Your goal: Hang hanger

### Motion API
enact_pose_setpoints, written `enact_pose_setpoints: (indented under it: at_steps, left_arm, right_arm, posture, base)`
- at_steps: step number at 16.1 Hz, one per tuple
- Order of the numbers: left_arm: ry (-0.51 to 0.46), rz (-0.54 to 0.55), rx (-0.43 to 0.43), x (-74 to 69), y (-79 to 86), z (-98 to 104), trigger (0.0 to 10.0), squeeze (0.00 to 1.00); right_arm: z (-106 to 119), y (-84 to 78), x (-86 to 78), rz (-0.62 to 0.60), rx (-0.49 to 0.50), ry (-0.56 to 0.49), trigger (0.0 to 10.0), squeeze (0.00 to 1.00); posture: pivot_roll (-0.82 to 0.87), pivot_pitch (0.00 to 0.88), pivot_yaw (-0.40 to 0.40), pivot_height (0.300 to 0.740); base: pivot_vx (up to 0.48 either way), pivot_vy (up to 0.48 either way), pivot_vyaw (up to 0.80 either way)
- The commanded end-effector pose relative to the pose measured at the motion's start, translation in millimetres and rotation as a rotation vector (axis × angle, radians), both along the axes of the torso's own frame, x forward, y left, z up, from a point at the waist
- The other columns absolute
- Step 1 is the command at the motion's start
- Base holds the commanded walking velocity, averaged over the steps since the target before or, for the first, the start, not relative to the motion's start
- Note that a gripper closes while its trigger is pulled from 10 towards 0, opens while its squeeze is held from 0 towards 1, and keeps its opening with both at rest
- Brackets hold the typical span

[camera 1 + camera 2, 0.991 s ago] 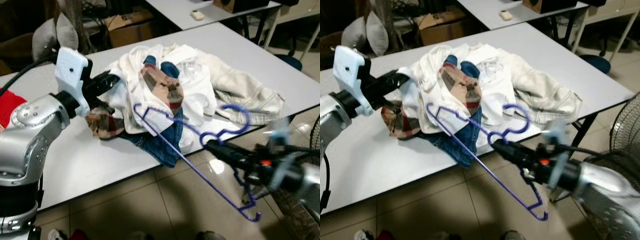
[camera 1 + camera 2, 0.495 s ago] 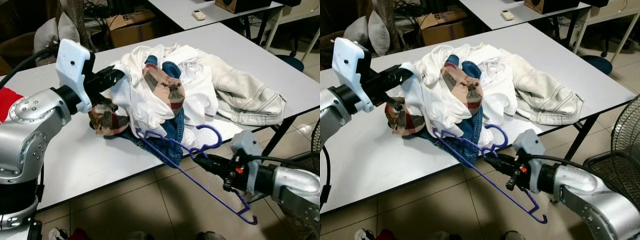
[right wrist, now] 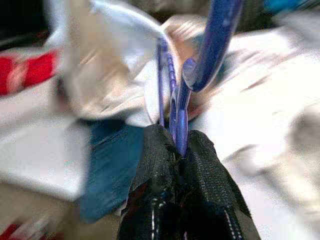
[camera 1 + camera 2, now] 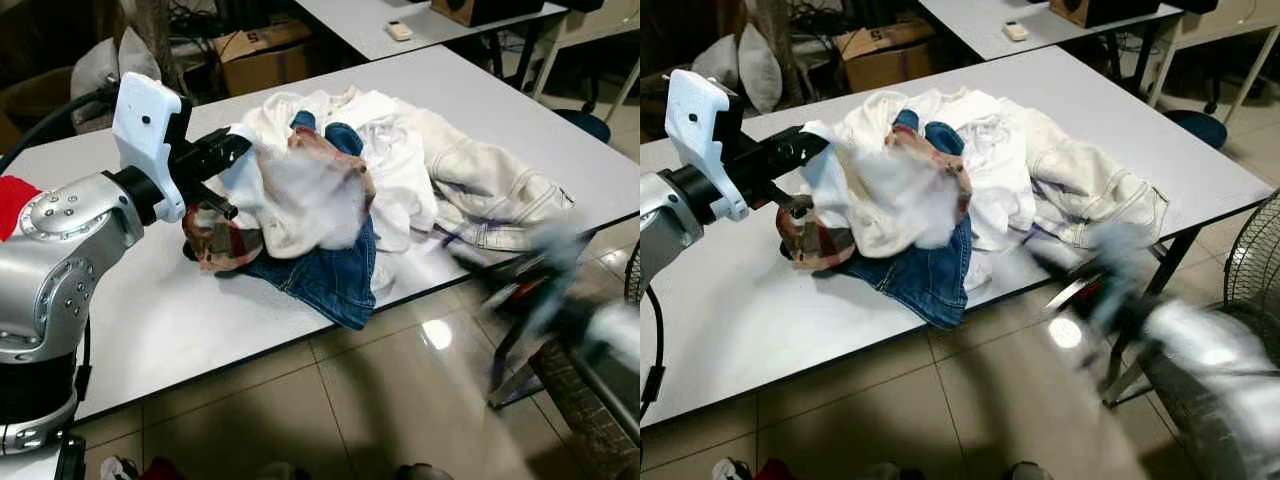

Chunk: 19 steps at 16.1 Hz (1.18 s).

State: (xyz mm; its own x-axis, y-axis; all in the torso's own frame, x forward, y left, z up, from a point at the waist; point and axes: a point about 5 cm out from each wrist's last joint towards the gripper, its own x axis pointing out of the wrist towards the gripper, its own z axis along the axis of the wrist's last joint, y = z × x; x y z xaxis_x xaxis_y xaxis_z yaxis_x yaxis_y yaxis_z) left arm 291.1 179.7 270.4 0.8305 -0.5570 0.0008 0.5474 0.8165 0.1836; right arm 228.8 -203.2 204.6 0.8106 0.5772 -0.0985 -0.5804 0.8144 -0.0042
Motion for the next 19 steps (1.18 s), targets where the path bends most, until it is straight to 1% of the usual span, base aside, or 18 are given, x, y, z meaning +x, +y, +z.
enact_pose_setpoints:
  at_steps: [1, 3, 6, 8, 10, 12, 13, 14, 15, 16, 17, 18, 19]
  left_arm:
    - [-0.02, 0.016, 0.006, 1.0, 3.1, 6, 0.0, 0.0]
    - [-0.016, 0.017, 0.004, 1.7, 3.4, 5, 0.0, 0.0]
    - [-0.017, -0.001, -0.013, 2.3, -1.6, 4, 0.0, 0.0]
    - [-0.017, -0.013, -0.021, 1.5, -7.4, 4, 0.0, 0.0]
    - [-0.013, -0.02, -0.023, 0.3, -11.7, 3, 0.0, 0.0]
    - [-0.01, -0.027, -0.024, -1.3, -14.9, 2, 0.0, 0.0]
    - [-0.009, -0.03, -0.02, -2.2, -14.9, 2, 0.0, 0.0]
    - [-0.006, -0.047, -0.004, -4.7, -14.7, 2, 0.0, 0.0]
    - [0.003, -0.073, 0.024, -7.8, -15.7, 1, 0.0, 0.0]
    - [0.033, -0.123, 0.091, -14.0, -17.6, -6, 0.0, 0.0]
    - [0.07, -0.142, 0.158, -17.9, -17.0, -14, 0.0, 0.0]
    - [0.091, -0.13, 0.177, -18.3, -15.2, -19, 0.0, 0.0]
    - [0.103, -0.119, 0.177, -18.3, -14.3, -22, 0.0, 0.0]
  right_arm:
    - [5, -4.5, -0.2, -0.016, 0.069, -0.022, 10.0, 0.0]
    - [4, -4.4, -2.1, -0.006, 0.058, -0.018, 10.0, 0.0]
    - [-7, 27.0, -17.3, 0.203, 0.093, 0.061, 10.0, 0.0]
    - [-12, 37.5, -24.3, 0.295, 0.112, 0.094, 10.0, 0.0]
    - [-15, 42.2, -26.7, 0.331, 0.118, 0.112, 10.0, 0.0]
    - [-22, 42.9, -21.1, 0.294, 0.102, 0.141, 10.0, 0.0]
    - [-26, 40.9, -16.1, 0.247, 0.099, 0.153, 10.0, 0.0]
    - [-32, 36.5, -5.1, 0.148, 0.117, 0.178, 10.0, 0.0]
    - [-35, 35.7, 0.3, 0.117, 0.147, 0.201, 10.0, 0.0]
    - [-37, 41.1, 1.3, 0.161, 0.174, 0.21, 10.0, 0.0]
    - [-39, 44.9, 3.6, 0.179, 0.194, 0.225, 10.0, 0.0]
    - [-41, 46.6, 6.5, 0.176, 0.209, 0.242, 10.0, 0.0]
    - [-44, 47.9, 9.5, 0.165, 0.225, 0.26, 10.0, 0.0]
  posture:
    - [-0.09, 0.051, 0.148, 0.74]
    - [-0.09, 0.054, 0.152, 0.74]
    - [-0.09, 0.053, 0.147, 0.74]
    - [-0.08, 0.048, 0.145, 0.74]
    - [-0.08, 0.044, 0.145, 0.74]
    - [-0.08, 0.042, 0.143, 0.74]
    - [-0.08, 0.042, 0.143, 0.74]
    - [-0.08, 0.041, 0.143, 0.74]
    - [-0.07, 0.039, 0.144, 0.74]
    - [-0.07, 0.038, 0.142, 0.74]
    - [-0.07, 0.037, 0.14, 0.74]
    - [-0.07, 0.037, 0.138, 0.74]
    - [-0.07, 0.037, 0.138, 0.74]
  base:
    - [0.0, 0.0, 0.0]
    - [0.0, 0.0, 0.0]
    - [0.0, 0.0, 0.0]
    - [0.0, 0.0, 0.0]
    - [0.0, 0.0, 0.0]
    - [0.0, 0.0, 0.0]
    - [0.0, 0.0, 0.0]
    - [0.0, 0.0, 0.0]
    - [0.0, 0.0, 0.0]
    - [0.0, 0.0, 0.0]
    - [0.0, 0.0, 0.0]
    - [0.0, 0.0, 0.0]
    - [0.0, 0.0, 0.0]
